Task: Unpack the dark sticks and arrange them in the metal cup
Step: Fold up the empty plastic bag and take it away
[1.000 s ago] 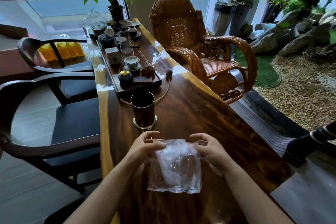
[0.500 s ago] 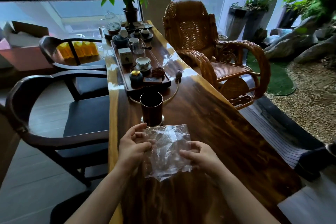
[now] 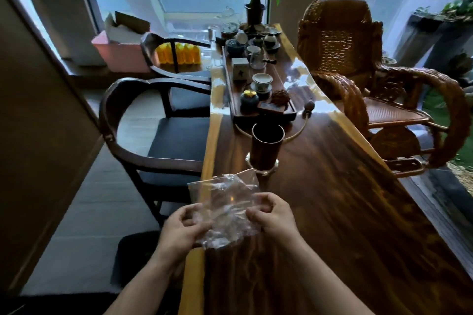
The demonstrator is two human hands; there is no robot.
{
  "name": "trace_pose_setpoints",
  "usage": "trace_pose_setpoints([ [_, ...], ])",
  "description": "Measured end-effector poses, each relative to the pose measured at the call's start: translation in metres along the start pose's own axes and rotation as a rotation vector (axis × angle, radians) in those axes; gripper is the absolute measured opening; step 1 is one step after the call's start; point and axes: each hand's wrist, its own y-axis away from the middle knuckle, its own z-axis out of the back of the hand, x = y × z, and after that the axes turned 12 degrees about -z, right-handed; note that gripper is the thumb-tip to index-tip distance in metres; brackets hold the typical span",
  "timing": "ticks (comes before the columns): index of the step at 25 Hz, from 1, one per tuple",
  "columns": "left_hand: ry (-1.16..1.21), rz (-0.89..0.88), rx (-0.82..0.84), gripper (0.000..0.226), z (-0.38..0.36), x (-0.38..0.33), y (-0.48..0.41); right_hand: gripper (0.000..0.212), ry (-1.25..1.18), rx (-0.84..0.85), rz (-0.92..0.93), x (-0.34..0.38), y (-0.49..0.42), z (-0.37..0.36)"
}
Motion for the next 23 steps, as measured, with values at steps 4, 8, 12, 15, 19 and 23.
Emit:
trace_pose_setpoints([
  [4, 0.059, -0.052, -0.126, 0.053, 0.045, 0.01, 0.003, 0.031, 0.076, 0.059, 0.012, -0.001, -0.002, -0.049],
  [8, 0.033, -0.063, -0.261, 0.047, 0.093, 0.017, -0.004, 0.029, 0.168, 0.046, 0.001, -0.001, -0.014, -0.089],
  [12, 0.075, 0.004, -0.363, 0.051, 0.144, 0.03, -0.011, 0.058, 0.738, -0.099, 0.113, -0.006, -0.037, -0.119],
  [15, 0.099, 0.088, -0.416, 0.052, 0.181, 0.052, -0.017, 0.076, 1.012, -0.173, 0.165, -0.017, -0.063, -0.141],
  [19, 0.065, 0.205, -0.469, 0.044, 0.215, 0.089, -0.026, 0.075, 1.197, -0.191, 0.131, -0.04, -0.101, -0.158],
  [23, 0.066, 0.295, -0.523, 0.041, 0.233, 0.119, -0.047, 0.074, 1.218, -0.288, 0.137, -0.065, -0.117, -0.161],
])
